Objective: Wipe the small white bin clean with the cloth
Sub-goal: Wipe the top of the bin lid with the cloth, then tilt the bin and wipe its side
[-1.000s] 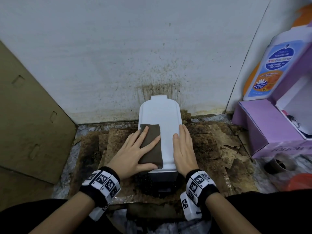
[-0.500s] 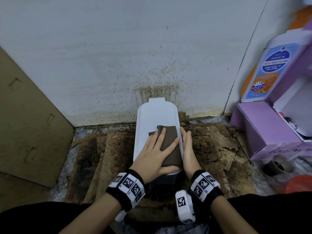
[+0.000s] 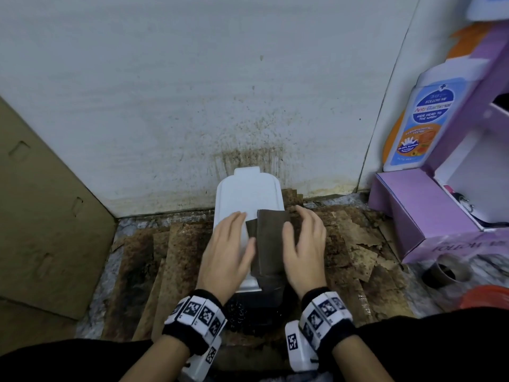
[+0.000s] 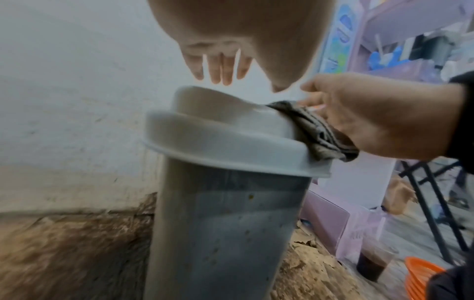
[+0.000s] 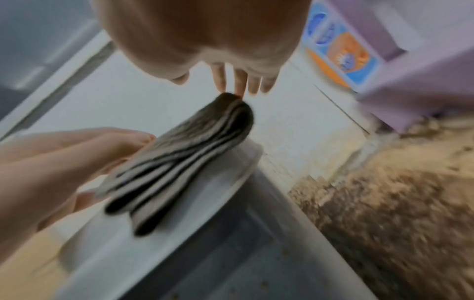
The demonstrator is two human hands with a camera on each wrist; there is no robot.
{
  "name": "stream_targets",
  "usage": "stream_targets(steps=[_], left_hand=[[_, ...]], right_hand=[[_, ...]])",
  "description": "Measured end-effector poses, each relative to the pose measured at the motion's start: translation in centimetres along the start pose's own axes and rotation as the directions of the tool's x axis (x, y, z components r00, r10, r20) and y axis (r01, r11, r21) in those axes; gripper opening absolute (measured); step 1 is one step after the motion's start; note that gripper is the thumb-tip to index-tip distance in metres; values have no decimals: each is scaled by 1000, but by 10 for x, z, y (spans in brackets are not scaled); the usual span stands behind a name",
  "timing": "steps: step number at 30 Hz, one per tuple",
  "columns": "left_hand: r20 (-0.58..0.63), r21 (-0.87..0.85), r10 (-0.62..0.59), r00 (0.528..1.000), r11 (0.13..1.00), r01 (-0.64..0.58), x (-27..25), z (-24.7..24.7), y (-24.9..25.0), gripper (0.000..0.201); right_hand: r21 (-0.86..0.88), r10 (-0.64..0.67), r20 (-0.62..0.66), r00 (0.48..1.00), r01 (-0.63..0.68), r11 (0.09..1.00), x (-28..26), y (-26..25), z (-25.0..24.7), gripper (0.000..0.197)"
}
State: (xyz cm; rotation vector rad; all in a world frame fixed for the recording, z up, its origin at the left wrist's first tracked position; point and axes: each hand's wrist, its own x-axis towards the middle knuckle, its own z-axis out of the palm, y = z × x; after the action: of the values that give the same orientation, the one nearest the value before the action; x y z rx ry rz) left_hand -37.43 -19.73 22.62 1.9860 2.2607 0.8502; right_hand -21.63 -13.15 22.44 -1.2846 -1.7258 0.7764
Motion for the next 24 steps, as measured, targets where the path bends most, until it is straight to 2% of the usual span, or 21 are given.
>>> stream_targets(steps=[1,3,6,8,14,17,20,24], left_hand=[[-40,6,-41,998,999,42,-2,1,-6,51],[-28,37,-59,998,998,60,-9,4,-14,47],[51,82,-18,999,996,14,-16,9,-18,55],[73,116,5,997,993,-13,-18,10,-18,57],[117,160,-17,993,987,-2,-18,11,-20,61],[134,178,-24,991,984,0,-17,9,-21,59],[137,222,-30,990,975,-1,-16,6,-20,58],[149,252,-75,986,967,35,-16,3,-20,57]], right_hand=[[-85,-103,-9,995,102,991,-6,-8,3,41],[-224,-199,100,975,217,950,-16,-13,17,47],[-446,-158,259,953,263,856,-28,-10,31,63],[-484,-163,289,943,291,825,-30,-4,32,67],[-345,-145,293,945,246,906,-27,4,29,72],[-273,-96,277,956,174,946,-25,5,28,70],[-178,-24,264,964,73,981,-25,7,30,70],[42,154,256,954,-170,984,-23,11,28,70]])
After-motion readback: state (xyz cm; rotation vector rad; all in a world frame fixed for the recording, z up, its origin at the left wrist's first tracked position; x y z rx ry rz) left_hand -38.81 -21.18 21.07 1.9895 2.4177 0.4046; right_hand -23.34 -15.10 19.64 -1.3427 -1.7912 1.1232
